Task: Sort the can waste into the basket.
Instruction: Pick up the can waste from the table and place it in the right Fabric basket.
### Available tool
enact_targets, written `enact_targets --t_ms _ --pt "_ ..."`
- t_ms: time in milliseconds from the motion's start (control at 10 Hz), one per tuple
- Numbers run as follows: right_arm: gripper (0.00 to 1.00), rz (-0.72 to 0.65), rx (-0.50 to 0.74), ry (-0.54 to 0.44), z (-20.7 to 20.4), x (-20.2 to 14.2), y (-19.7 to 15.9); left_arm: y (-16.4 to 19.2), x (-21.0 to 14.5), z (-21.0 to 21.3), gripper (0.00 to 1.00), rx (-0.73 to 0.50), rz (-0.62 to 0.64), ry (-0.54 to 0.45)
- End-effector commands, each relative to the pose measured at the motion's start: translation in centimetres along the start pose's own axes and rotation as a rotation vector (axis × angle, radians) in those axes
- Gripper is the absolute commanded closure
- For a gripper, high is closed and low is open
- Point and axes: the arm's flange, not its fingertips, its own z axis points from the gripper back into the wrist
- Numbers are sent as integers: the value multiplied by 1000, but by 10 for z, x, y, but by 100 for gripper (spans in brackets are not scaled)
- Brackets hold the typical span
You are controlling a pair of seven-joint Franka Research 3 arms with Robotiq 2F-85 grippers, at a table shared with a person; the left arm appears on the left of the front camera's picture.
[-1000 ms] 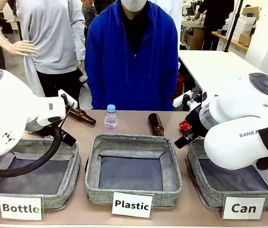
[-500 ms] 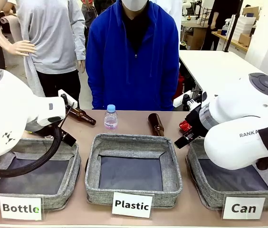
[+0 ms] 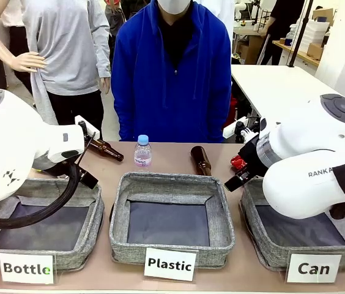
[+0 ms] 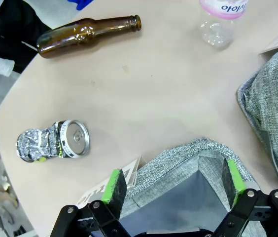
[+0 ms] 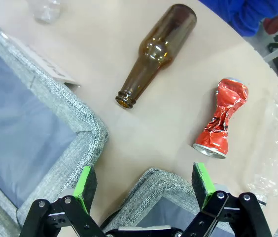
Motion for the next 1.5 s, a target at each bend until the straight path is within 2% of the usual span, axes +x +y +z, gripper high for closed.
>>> enact_targets --t_ms 0,100,200,300,400,500,700,800,900,1100,1300,1400 --pt "0 0 0 0 0 0 0 0 0 0 0 0 0 0" --pt "0 30 90 9 33 -7 4 -3 1 33 0 -43 31 -28" --pt "0 -10 196 -39 70 -15 1 -9 4 75 0 -103 184 -75" --pt "0 -157 322 -66 107 -23 -5 -14 1 118 0 -255 271 -89" --pt "0 -334 440 -96 137 -34 -16 -9 -11 149 0 -418 310 -157" --pt "0 -446 609 -146 162 -57 -35 6 -34 179 0 -569 368 -221" --pt "0 -696 727 -288 183 -108 -82 46 -90 212 0 -773 492 -359" --pt "0 -764 728 -376 187 -136 -105 72 -117 227 0 -755 569 -448" --pt "0 -907 725 -462 186 -171 -129 92 -153 233 0 -728 646 -558" --pt "0 -1031 735 -564 189 -218 -153 114 -208 220 0 -689 849 -718" --pt "0 -1081 727 -615 192 -234 -156 129 -238 207 0 -664 1005 -816" --pt "0 -1093 714 -600 188 -231 -159 122 -239 205 0 -616 1039 -836"
